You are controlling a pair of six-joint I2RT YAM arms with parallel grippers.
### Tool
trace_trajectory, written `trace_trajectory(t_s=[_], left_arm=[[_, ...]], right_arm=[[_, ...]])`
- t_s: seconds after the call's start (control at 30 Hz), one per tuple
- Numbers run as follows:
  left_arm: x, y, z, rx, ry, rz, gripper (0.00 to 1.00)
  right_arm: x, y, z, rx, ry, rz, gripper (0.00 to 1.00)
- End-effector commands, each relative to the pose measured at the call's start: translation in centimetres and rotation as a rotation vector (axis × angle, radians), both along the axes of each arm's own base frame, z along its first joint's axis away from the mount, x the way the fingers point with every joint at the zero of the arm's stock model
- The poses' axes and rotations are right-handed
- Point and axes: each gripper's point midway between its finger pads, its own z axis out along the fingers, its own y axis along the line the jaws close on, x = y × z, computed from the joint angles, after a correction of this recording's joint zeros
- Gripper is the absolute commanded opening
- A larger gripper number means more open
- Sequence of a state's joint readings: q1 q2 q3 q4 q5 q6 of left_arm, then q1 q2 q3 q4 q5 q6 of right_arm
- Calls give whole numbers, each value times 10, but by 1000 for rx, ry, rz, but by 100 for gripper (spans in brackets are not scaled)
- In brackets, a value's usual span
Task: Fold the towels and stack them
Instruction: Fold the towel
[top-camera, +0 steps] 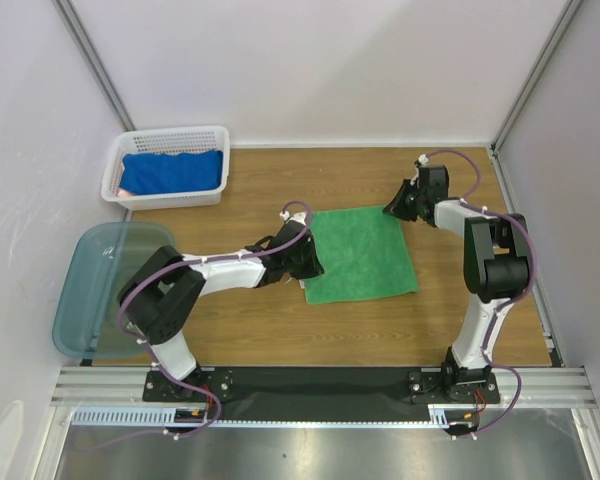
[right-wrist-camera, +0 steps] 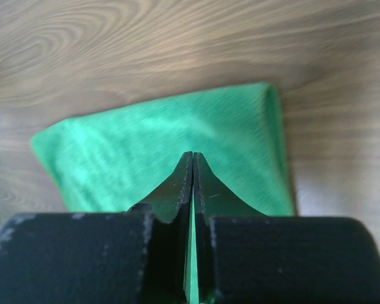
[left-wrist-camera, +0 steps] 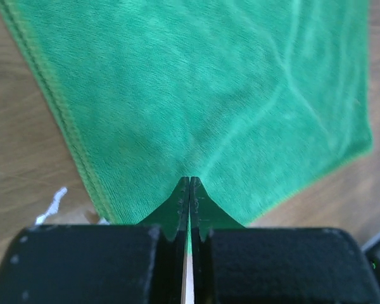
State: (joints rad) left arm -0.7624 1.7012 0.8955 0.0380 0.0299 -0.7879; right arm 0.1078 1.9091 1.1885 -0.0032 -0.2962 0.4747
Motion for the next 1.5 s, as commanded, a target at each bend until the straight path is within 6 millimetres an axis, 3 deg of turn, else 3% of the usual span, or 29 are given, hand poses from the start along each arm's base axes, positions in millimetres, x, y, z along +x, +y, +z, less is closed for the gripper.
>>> trace_trajectory(t_s=[0.0,0.07,0.17,0.43,0.6,0.7,0.77,0.83,0.9,1.03,1.2,1.27,1.3,1.47], left_arm=[[18,2,2,20,-8,92,0],[5,19,-20,89,60,130,0],[-7,37,-35,141,101,162,0],[-5,63,-34,259,84,185,0],[15,51,-2,261,7,109,0],[34,36,40,236,-93,52,2],[50,26,73,211,-174,24,8],[62,24,91,210,-216,13,13],[84,25,105,205,-244,48,19],[124,29,90,175,-192,107,10],[162,44,48,156,-114,162,1],[169,47,39,153,-98,159,0],[173,53,24,165,-75,163,0],[196,63,8,175,-69,179,1]], right_arm=[[25,-2,7,-15,-79,21,0],[28,-6,-3,-15,-61,10,0],[33,-10,-9,-18,-57,-4,0],[44,-19,-22,-43,-38,-5,0],[43,-8,-4,3,-50,49,0],[37,3,35,47,-113,96,0],[21,9,58,60,-120,115,0],[12,8,78,68,-142,107,0],[-2,7,70,84,-90,89,0],[-30,6,49,87,6,89,0],[-49,-10,21,28,73,14,0],[-47,-12,15,10,78,0,0],[-43,-13,10,8,87,-5,0],[-27,-11,-6,18,107,-10,0]])
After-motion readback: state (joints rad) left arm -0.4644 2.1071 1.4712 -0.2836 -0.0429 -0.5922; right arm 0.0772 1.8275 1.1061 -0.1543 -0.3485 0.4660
